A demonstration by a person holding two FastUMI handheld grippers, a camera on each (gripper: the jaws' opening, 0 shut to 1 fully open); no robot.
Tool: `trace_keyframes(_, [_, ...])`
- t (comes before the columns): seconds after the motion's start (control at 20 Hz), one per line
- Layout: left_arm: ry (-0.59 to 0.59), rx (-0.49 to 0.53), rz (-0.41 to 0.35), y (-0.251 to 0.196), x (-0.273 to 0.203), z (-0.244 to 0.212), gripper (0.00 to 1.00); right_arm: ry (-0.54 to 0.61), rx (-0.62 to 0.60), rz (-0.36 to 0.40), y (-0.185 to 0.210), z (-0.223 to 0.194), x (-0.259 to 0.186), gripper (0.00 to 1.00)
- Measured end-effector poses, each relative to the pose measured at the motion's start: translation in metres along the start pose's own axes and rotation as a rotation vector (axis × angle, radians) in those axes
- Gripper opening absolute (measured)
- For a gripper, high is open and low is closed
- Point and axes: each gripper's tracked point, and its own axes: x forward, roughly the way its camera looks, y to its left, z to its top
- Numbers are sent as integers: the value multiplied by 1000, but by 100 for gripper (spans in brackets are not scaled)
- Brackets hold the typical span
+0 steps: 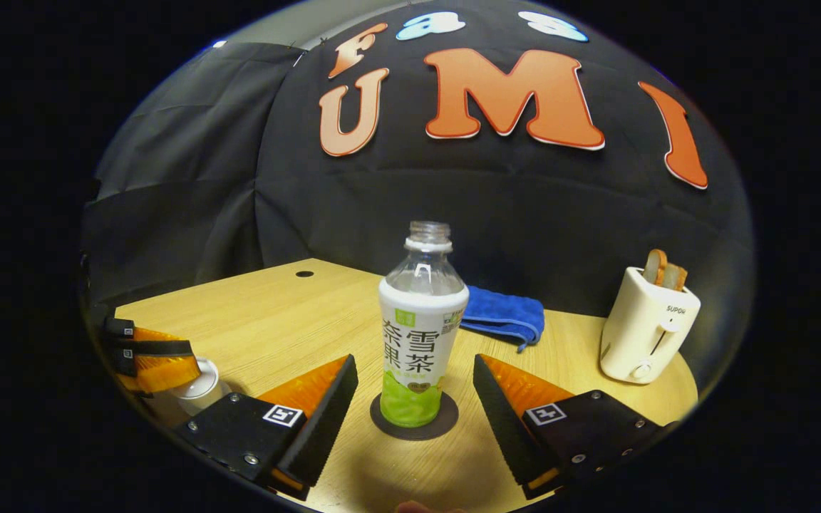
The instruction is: Open the teacup lid with one hand, grasp the water bottle and pour water into the teacup with the other hand; after pouring, place the water bottle on the coaster and then close the teacup lid.
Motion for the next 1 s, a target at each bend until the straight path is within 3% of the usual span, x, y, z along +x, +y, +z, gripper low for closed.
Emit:
trace_keyframes(0.25, [-14, 35, -1, 0, 0, 2, 37, -60, 15, -31, -10, 17, -28, 98])
trace_keyframes(0.35, [-39, 27, 8, 3, -3, 12, 53, -78, 23, -53, -17, 23, -39, 98])
trace_keyframes(0.5, [-86, 0, 28, 8, -6, 34, 86, -118, 17, -102, -31, 35, -57, 98])
trace_keyframes(0.6, [-120, -8, 27, 9, -8, 53, 100, -142, 35, -129, -39, 43, -70, 98])
trace_keyframes(0.85, [-238, -33, 51, 17, -22, 119, 100, -218, 2, -232, -53, 69, -104, 98])
trace_keyframes(0.9, [-256, -39, 56, 19, -24, 130, 95, -226, -12, -248, -55, 75, -110, 98])
trace_keyframes(1.0, [-292, -45, 62, 22, -31, 151, 99, -236, -25, -272, -56, 83, -124, 98])
